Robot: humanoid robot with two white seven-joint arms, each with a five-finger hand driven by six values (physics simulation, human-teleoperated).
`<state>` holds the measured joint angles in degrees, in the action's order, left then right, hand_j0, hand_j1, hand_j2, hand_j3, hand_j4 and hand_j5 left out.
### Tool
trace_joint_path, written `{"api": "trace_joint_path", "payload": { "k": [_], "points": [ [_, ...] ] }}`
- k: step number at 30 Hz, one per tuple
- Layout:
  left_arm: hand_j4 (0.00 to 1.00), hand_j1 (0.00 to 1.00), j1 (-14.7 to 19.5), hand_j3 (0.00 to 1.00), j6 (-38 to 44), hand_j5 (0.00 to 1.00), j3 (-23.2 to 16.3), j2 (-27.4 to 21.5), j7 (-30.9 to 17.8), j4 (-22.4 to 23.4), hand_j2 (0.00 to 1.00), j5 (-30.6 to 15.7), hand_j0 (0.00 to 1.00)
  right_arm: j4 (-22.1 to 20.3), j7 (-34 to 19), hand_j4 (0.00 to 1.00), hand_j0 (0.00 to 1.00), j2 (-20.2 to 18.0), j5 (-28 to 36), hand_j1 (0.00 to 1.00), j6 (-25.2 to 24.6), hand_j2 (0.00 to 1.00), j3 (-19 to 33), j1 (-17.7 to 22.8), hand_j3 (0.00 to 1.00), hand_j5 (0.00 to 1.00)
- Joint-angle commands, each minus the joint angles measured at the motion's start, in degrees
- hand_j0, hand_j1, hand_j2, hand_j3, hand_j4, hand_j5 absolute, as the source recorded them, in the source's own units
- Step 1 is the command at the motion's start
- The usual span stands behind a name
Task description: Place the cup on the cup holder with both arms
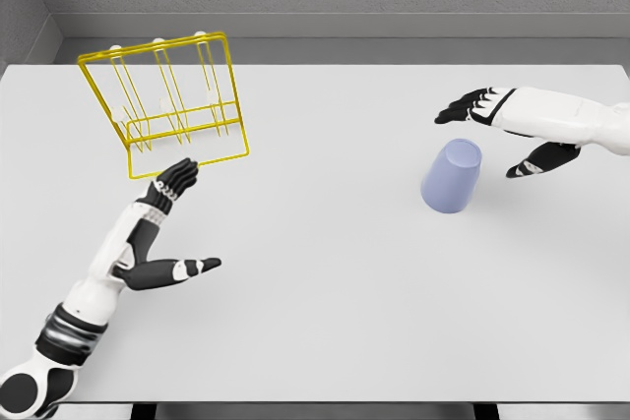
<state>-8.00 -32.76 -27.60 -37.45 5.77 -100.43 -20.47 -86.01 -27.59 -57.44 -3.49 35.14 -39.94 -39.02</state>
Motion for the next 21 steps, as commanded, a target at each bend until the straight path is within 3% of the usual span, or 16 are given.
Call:
{"api": "trace_joint_path", "payload": {
  "k": [1, 6, 11, 19, 21],
  "points": [
    [1.0, 1.0, 0.0, 1.0, 1.21, 1.0, -0.27, 0.01, -0.41, -0.12, 1.0, -0.1, 1.0, -0.12, -0.09, 1.0, 1.0, -0.04, 0.42, 1.0, -0.14, 1.0, 0.04, -0.09, 1.0, 1.0],
    [1.0, 1.0, 0.88, 1.0, 6.4, 1.0, -0.09, 2.56, -5.33, -0.38, 1.0, 0.26, 1.0, -0.38, 0.26, 1.0, 1.0, 0.93, 0.42, 1.0, -0.14, 1.0, -2.95, -0.18, 1.0, 1.0],
    [1.0, 1.0, 0.62, 1.0, 6.57, 1.0, -0.18, 2.47, -4.89, -0.38, 1.0, 0.26, 1.0, -0.03, -0.09, 1.0, 1.0, 0.84, 0.42, 1.0, -0.14, 1.0, -3.22, -1.32, 1.0, 1.0],
    [1.0, 1.0, 1.05, 1.0, 7.01, 1.0, 0.7, 2.91, -4.45, -0.38, 1.0, 0.08, 1.0, 1.9, -2.11, 1.0, 1.0, 3.83, -0.02, 1.0, -0.14, 1.0, -4.18, -1.76, 1.0, 1.0],
    [1.0, 1.0, 1.14, 1.0, 12.81, 1.0, 0.7, 2.91, -4.54, -0.38, 1.0, -0.18, 1.0, 2.52, -3.34, 1.0, 1.0, 3.83, -0.11, 1.0, -0.14, 1.0, -4.45, -1.76, 1.0, 1.0]
  ]
}}
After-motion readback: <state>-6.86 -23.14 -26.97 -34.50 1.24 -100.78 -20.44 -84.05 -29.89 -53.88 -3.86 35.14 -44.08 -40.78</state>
